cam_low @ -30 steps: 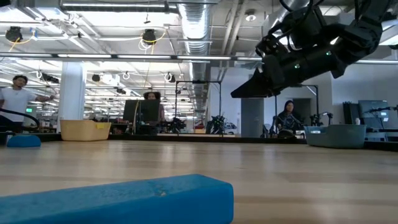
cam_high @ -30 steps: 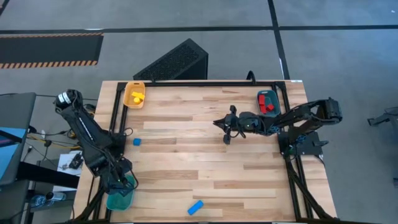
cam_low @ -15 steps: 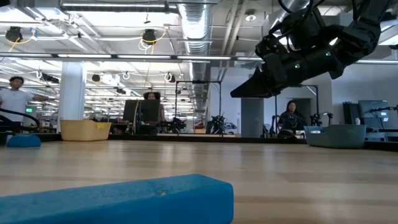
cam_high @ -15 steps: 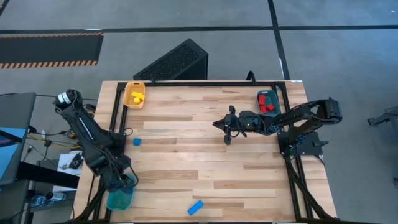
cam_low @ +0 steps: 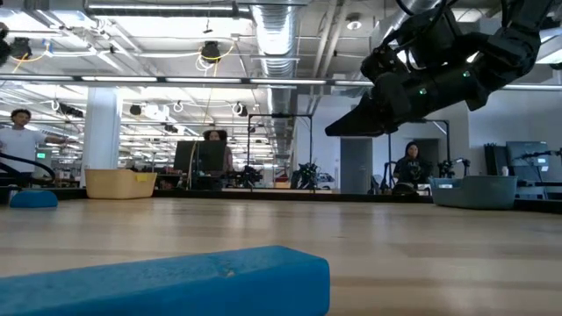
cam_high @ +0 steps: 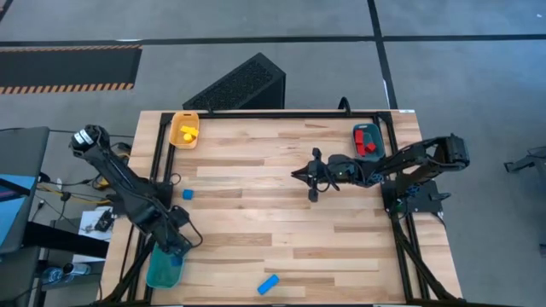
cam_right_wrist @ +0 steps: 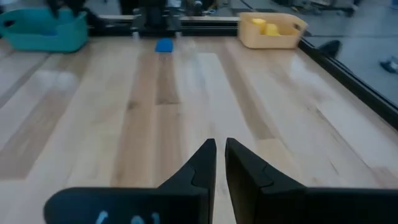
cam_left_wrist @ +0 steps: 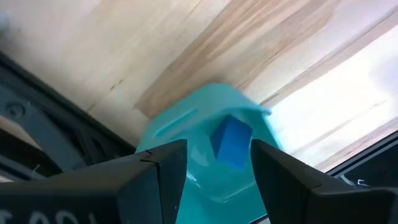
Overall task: Sort & place blocks by color
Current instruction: Put the bottom blue block into the green bin
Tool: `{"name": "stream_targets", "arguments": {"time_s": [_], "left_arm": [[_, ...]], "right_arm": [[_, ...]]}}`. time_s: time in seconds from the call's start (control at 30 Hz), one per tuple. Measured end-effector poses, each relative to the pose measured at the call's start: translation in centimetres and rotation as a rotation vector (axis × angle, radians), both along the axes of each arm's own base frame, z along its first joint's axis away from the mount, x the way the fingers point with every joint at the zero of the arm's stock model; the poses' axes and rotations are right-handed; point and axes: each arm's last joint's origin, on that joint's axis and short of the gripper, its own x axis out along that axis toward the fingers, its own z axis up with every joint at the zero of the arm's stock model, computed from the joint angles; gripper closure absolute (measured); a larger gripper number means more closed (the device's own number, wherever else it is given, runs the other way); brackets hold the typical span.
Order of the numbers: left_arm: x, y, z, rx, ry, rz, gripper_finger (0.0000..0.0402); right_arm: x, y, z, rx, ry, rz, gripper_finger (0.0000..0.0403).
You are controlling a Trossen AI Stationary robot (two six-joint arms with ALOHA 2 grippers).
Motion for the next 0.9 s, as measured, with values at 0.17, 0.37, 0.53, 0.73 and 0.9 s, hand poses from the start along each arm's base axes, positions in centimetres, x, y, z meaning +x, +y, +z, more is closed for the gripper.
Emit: {"name": "stream_targets", "arguments": {"time_s": [0.17,0.37,0.53,0.73,0.9], "left_arm": [[0.8,0.8,0.0,-0.015,-0.011,-0.04,0.024],[1.6,1.5,0.0,0.001,-0.055,-0.085,0.024],[2.5,2.1,0.0,0.079,-0.17,-0.123,0.024],[4.7,3.1,0.4,0.184,-0.386,-0.177,0.024],[6.4,2.9,1.3,0.233,-0.617,-0.227,0.024]], "right_arm": [[0.4,0.7,0.4,-0.007,-0.014,0.034,0.0346],[1.0,1.7,1.0,0.015,-0.024,0.135,0.034],[1.7,3.3,1.9,0.003,-0.033,0.31,0.031],[4.2,5.9,4.0,-0.023,0.052,0.438,0.0245],[6.8,8.4,4.4,-0.039,0.055,0.513,0.0197]]}}
